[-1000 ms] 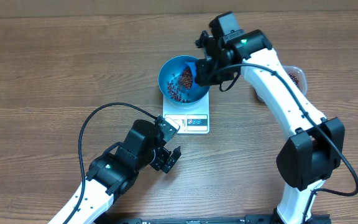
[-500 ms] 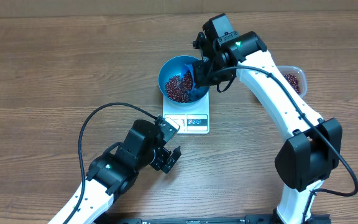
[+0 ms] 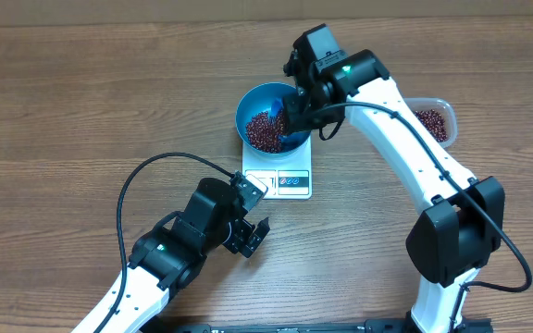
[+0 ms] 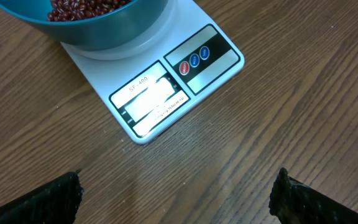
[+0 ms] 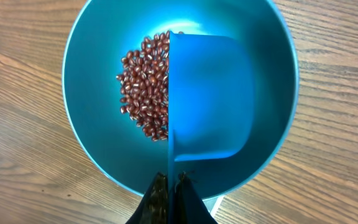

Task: Scoop item into bowl and weigh 150g on scale
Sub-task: 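Tip the scoop with the right gripper, pouring beans into the teal bowl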

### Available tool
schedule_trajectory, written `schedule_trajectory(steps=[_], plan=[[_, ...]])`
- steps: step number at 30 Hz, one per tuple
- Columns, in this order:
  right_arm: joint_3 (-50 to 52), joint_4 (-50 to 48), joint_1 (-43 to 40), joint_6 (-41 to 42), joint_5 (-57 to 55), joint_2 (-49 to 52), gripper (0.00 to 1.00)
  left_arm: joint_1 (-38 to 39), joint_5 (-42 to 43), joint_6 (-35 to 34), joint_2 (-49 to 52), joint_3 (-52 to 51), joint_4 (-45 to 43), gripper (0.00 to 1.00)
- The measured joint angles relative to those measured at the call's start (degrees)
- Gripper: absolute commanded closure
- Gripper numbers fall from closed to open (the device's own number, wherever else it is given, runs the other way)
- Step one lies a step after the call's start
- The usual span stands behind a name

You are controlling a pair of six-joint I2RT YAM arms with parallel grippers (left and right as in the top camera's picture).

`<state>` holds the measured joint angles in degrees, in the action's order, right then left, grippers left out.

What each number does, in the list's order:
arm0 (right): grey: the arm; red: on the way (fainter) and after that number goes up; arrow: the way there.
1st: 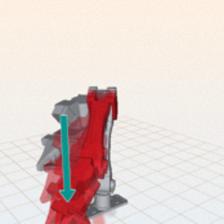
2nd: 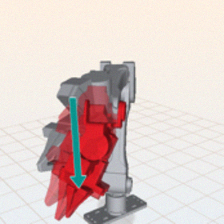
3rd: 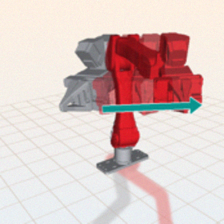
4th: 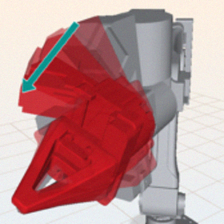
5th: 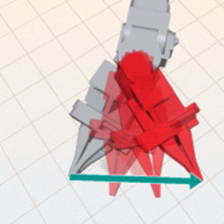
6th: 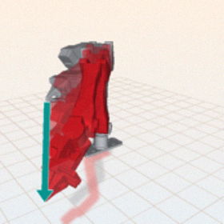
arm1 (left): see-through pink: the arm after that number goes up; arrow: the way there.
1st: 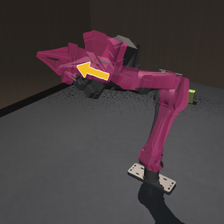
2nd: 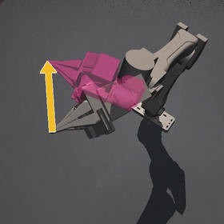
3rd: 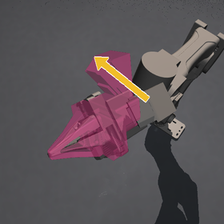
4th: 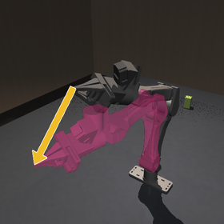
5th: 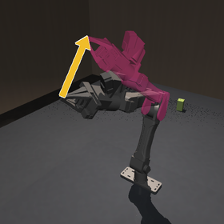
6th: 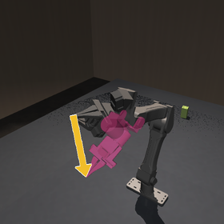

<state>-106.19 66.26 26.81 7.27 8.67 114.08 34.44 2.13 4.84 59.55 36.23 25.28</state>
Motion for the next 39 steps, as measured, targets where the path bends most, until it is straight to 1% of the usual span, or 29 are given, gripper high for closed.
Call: schedule_trajectory(steps=[6, 21, 30, 39], plan=[[0.0, 0.5, 1.8, 0.2, -2.6, 0.0, 0.96, 0.0, 0.0, 0.0, 0.0, 0.0, 0.0, 0.0], [0.0, 0.4, 1.8, 0.3, -4.7, 0.0, 0.96, 0.0, 0.0, 0.0, 0.0, 0.0, 0.0, 0.0], [-3.1, 0.8, 1.8, 0.1, -5.3, 0.0, 0.96, 0.0, 0.0, 0.0, 0.0, 0.0, 0.0, 0.0], [-3.7, 3.2, 1.8, -0.9, -7.3, 0.0, 0.96, 0.0, 0.0, 0.0, 0.0, 0.0, 0.0, 0.0]])
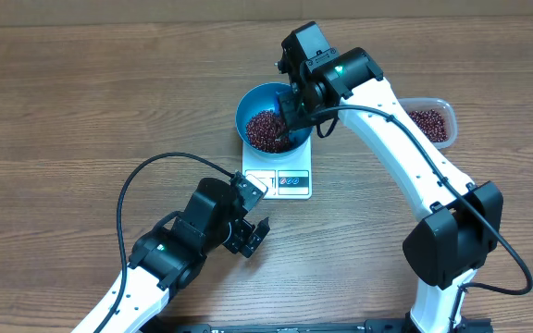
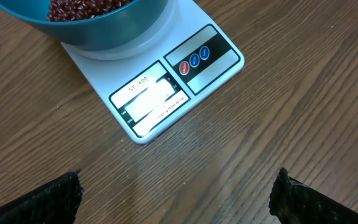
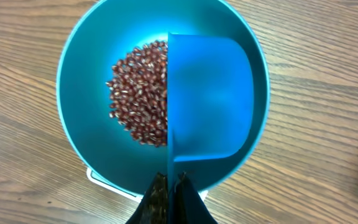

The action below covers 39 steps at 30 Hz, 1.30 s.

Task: Scoop item into bowl and weigh 150g on scale
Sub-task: 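Tip the scoop with the right gripper, pouring beans into the teal bowl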

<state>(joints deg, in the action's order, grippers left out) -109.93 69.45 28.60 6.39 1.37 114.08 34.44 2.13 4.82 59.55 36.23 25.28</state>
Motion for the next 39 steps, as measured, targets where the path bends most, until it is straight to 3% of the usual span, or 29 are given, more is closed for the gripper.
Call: schedule_trajectory(steps=[22, 39], plan=[[0.0, 1.1, 7.2, -0.3, -10.4, 0.0, 0.96, 0.0, 0.0, 0.0, 0.0, 0.0, 0.0, 0.0], [0.0, 1.1, 7.9, -0.4, -14.8, 0.0, 0.96, 0.0, 0.0, 0.0, 0.0, 0.0, 0.0, 0.01]])
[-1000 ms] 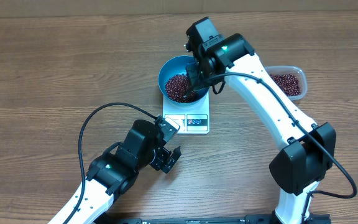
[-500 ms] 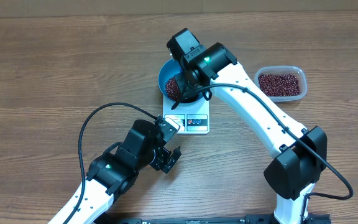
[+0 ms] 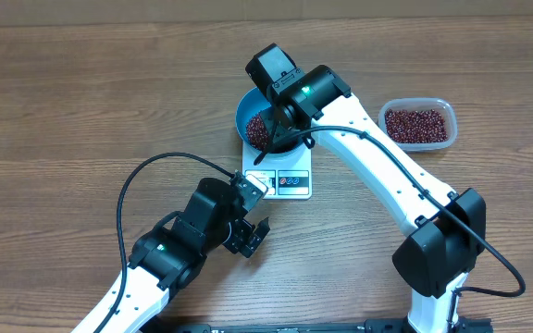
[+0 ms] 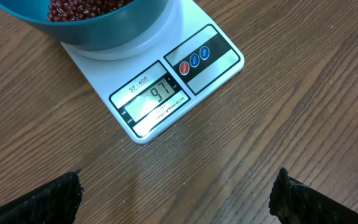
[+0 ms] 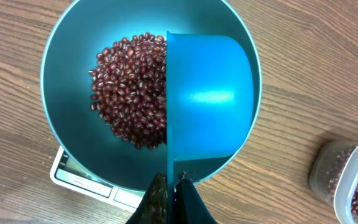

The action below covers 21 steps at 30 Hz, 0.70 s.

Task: Scoop item into bowl and weigh 150g on scale
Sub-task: 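Tip the scoop with the right gripper, pouring beans into the teal bowl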

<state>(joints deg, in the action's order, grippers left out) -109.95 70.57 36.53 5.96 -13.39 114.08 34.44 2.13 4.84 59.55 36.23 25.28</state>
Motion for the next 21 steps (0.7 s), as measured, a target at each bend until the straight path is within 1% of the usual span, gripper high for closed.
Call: schedule_trajectory(steps=[21], plan=[[0.0, -1.6, 0.0, 0.0, -1.0, -1.4, 0.96, 0.0, 0.0, 0.0, 0.0, 0.0, 0.0, 0.01]])
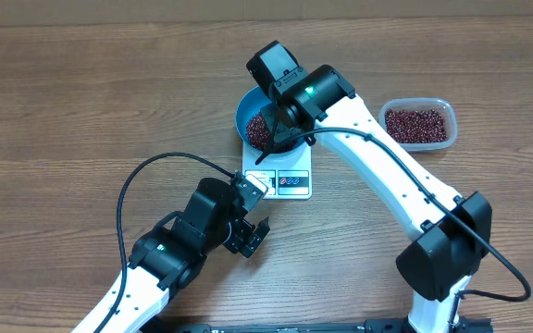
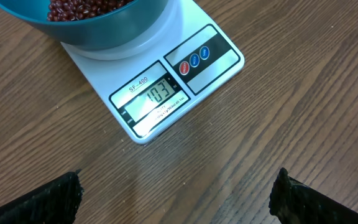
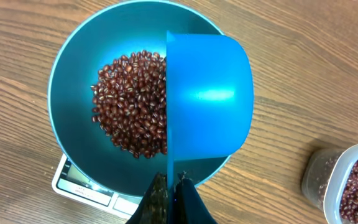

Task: Scoop item into bowl and weigh 150g on scale
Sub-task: 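Tip the scoop with the right gripper, pouring beans into the teal bowl, then move the empty scoop with the right gripper back to the bean tub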

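A blue bowl [image 3: 79,81] with a heap of red beans [image 3: 132,102] stands on the white scale [image 2: 166,93], whose display [image 2: 157,94] reads 103. My right gripper [image 3: 172,183] is shut on the thin handle of a blue scoop [image 3: 209,93], held turned on its side over the right half of the bowl. In the overhead view the right gripper [image 1: 276,139] hangs over the bowl [image 1: 248,111]. My left gripper [image 2: 176,193] stands open over bare table just in front of the scale, nothing between its fingers.
A clear tub of red beans [image 1: 418,122] sits at the right of the table, also at the right edge of the right wrist view as the tub [image 3: 347,180]. The left arm's black cable [image 1: 146,176] loops left of the scale.
The scale reading has gone from 97 to 103. The right gripper with the scoop sits a little higher over the bowl. The left arm has not moved.
The right gripper held the scoop tipped low inside the bowl over a small heap of beans, the display washed out. It then stood higher with the heap wider, the scale reading 97, and now 103. The left gripper stayed open in front of the scale.
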### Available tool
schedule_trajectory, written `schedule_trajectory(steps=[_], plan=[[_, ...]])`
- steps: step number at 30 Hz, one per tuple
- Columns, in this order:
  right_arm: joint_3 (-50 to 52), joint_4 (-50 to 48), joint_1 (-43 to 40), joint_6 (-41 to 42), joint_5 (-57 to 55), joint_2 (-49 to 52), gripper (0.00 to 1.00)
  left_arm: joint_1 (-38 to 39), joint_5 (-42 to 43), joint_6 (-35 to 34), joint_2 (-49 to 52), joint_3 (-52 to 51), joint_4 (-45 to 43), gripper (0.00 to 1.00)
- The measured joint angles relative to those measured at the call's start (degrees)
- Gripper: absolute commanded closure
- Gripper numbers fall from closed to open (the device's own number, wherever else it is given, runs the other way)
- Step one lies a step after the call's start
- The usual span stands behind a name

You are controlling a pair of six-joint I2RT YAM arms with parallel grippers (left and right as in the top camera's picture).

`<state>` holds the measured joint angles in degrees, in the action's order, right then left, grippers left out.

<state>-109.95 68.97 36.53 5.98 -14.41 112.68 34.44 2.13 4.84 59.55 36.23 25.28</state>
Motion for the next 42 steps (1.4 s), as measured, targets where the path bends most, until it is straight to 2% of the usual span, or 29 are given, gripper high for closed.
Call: schedule_trajectory(steps=[7, 19, 30, 42], plan=[[-0.4, -0.7, 0.0, 0.0, 1.9, -1.5, 0.96, 0.0, 0.0, 0.0, 0.0, 0.0, 0.0, 0.0], [-7.1, 0.7, -2.3, 4.9, 7.7, -2.8, 0.96, 0.0, 0.0, 0.0, 0.0, 0.0, 0.0, 0.01], [-8.4, 2.3, -15.3, 6.6, 8.1, -3.2, 0.96, 0.0, 0.0, 0.0, 0.0, 0.0, 0.0, 0.0], [-8.4, 13.5, -28.5, 7.3, 4.6, -3.2, 0.96, 0.0, 0.0, 0.0, 0.0, 0.0, 0.0, 0.0]])
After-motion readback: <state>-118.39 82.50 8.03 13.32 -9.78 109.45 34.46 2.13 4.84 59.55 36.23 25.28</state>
